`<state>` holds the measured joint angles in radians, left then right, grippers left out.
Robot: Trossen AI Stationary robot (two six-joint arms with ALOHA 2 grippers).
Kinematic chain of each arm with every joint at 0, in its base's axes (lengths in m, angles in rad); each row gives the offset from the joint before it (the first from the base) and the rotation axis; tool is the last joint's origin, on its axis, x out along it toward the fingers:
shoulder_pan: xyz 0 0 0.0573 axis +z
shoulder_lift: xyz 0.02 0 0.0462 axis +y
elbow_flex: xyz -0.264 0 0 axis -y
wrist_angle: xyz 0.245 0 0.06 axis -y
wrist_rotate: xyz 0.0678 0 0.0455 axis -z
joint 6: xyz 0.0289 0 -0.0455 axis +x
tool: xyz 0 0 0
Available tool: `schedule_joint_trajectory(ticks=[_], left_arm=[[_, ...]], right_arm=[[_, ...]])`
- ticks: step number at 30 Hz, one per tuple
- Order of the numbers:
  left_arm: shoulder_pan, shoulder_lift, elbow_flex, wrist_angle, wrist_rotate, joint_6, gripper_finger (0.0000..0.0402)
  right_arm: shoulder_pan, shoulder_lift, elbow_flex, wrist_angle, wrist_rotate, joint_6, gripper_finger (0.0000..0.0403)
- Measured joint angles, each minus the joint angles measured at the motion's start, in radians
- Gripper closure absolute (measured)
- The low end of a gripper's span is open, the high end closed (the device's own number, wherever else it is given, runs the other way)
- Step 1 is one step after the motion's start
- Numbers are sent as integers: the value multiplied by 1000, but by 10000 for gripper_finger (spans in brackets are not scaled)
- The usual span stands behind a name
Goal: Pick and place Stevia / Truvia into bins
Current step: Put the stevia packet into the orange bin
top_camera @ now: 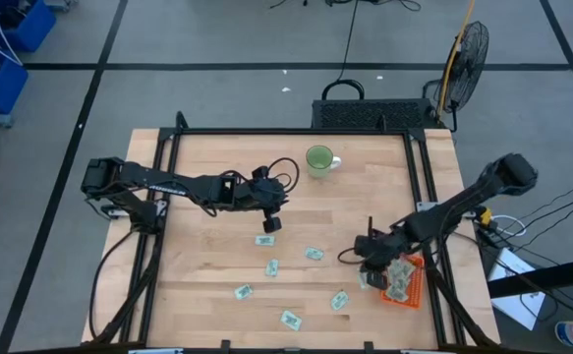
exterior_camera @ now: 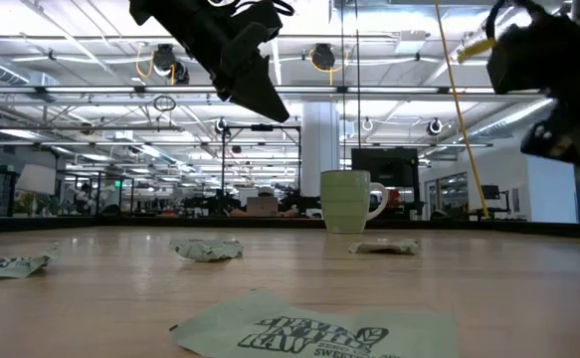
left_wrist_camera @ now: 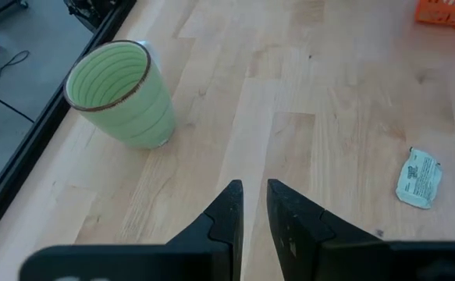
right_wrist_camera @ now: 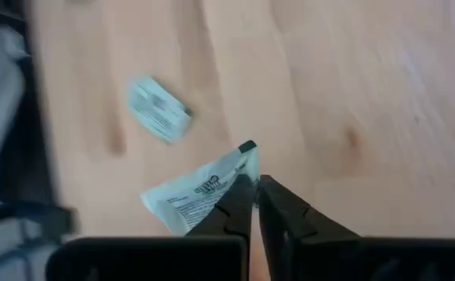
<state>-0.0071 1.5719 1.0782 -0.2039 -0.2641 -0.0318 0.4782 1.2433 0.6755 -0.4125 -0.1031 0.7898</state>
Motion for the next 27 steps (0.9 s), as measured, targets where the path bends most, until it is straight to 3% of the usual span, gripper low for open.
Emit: schedule_joint_trajectory(ticks=[7, 11, 16, 27], left_arm=[[0, 0, 0, 2, 0, -4, 334], [0, 0, 0, -10, 1, -7, 334], [0, 0, -13, -27, 1, -3, 334], [0, 0, -16, -27, 1, -7, 334]], right_arm=[[27, -159, 38, -35, -10, 167, 400], [91, -199, 37, -165, -37, 391, 401], [189, -204, 37, -349, -148, 563, 402], [281, -195, 37, -488, 29, 712, 384]])
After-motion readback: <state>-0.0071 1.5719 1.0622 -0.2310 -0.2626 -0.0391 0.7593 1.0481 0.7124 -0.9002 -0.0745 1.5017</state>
